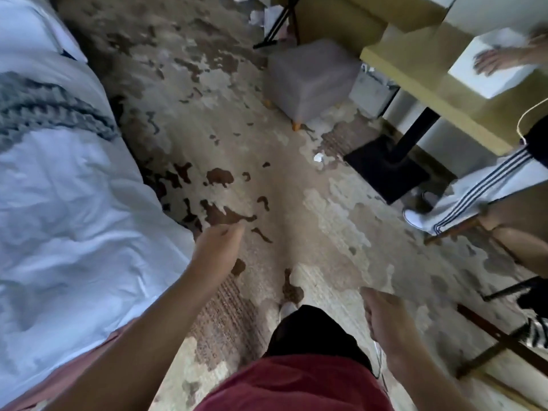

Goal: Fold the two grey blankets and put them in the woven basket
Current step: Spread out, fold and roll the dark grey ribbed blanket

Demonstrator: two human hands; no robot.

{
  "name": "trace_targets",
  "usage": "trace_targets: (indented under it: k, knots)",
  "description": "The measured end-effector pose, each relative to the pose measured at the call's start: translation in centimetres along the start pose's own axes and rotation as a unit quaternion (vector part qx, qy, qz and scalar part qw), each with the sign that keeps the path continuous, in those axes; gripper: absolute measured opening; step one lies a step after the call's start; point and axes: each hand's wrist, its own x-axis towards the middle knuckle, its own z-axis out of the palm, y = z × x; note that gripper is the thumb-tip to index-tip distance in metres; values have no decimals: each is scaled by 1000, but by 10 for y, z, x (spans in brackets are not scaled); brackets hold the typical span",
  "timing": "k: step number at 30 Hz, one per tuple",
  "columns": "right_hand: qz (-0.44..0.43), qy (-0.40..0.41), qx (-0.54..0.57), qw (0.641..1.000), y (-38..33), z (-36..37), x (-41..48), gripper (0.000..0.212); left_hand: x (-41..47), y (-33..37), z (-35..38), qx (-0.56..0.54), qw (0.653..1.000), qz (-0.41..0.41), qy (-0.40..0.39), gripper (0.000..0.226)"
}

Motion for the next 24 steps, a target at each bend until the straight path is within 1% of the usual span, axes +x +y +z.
trace_targets:
  k: [3,5,8,10,13,15,16,18,21,24]
  knots:
    - [9,-7,-9,1000,-53,34,70,42,77,31,-10,-14,1000,-11,1,49]
    - [2,-41,-31,999,-94,68,125,40,125,37,-23,-41,999,-27,19,42]
    - [-25,-128,-68,989,-174,139,207,39,186,29,-55,-30,993,-62,100,34]
    - [-60,-182,-114,975,-242,191,249,41,211,24,-83,-43,979,-109,167,33]
    - [-126,-265,-130,947,-354,275,277,41,232,23,-127,-89,945,-179,260,34]
    - [-193,-308,-157,918,-422,334,280,38,242,19,-151,-109,918,-220,312,34]
    - [-221,-326,-170,903,-450,363,275,36,246,16,-161,-121,904,-240,333,34]
    - [-250,-375,-165,877,-494,419,264,31,252,6,-177,-176,872,-268,369,35]
    - [-240,-424,-176,855,-523,493,256,31,275,-15,-200,-249,826,-309,400,37]
    - [-175,-459,-218,843,-519,548,268,40,325,-33,-244,-303,789,-316,431,35]
